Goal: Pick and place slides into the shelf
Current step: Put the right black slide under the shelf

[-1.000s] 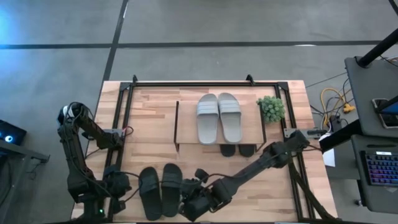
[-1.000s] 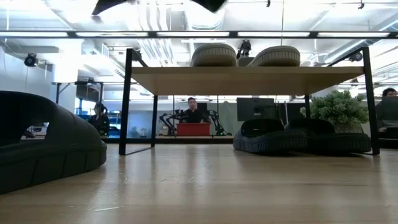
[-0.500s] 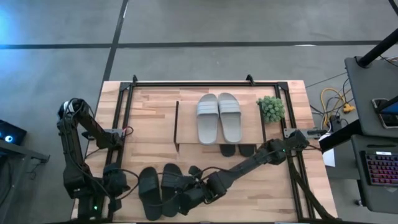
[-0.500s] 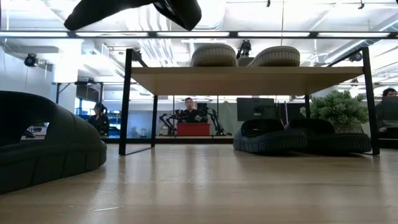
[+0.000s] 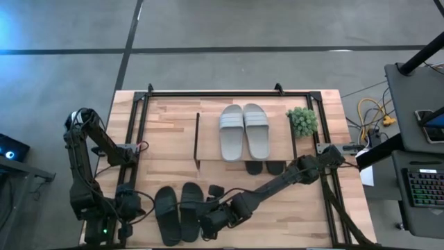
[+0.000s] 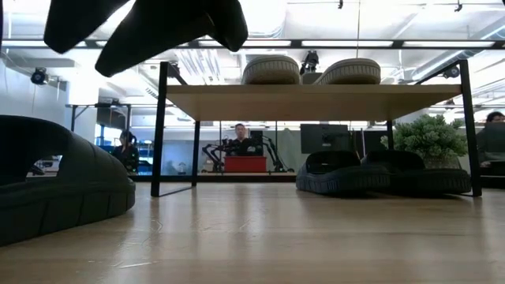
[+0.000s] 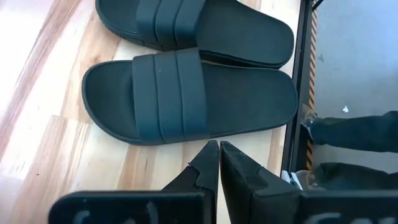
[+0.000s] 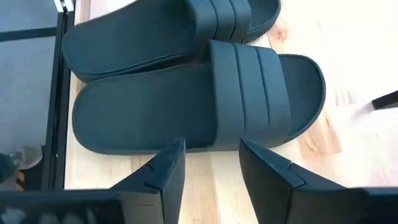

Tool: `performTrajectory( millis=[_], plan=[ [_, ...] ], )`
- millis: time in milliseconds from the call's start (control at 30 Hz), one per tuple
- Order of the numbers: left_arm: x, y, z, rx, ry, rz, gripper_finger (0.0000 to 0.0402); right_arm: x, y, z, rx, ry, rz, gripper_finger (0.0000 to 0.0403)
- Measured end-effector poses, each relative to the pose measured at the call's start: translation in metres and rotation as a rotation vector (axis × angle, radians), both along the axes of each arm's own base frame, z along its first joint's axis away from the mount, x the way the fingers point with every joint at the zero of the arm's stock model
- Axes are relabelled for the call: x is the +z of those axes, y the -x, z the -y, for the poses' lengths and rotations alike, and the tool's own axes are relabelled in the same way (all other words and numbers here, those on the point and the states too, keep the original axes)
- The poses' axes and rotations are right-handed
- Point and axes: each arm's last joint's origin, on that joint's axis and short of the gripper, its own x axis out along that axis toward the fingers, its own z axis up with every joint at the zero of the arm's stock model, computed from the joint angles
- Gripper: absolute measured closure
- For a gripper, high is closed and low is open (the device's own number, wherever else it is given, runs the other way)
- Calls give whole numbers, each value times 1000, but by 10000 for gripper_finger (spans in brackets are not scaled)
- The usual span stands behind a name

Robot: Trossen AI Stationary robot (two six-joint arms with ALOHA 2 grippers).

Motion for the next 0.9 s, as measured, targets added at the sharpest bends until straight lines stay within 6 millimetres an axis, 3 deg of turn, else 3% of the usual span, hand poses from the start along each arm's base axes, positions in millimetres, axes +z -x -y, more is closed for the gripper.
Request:
performTrajectory(
  millis=[200,367,600,767,900],
  plan=[
    [0,-1,0,24,22,-1,402,23,-10,8,-21,-41,90,226],
    [4,-7,-5,63,43,4,402,45,-22,28,-63,-79,161,212],
    [11,-21,-18,137,74,6,402,43,-30,46,30,-201,96,211],
    [15,-28,-26,180,79,7,402,36,-34,47,69,-67,125,211],
    [15,-30,-34,201,55,1,402,18,-41,45,89,3,127,211]
  ],
)
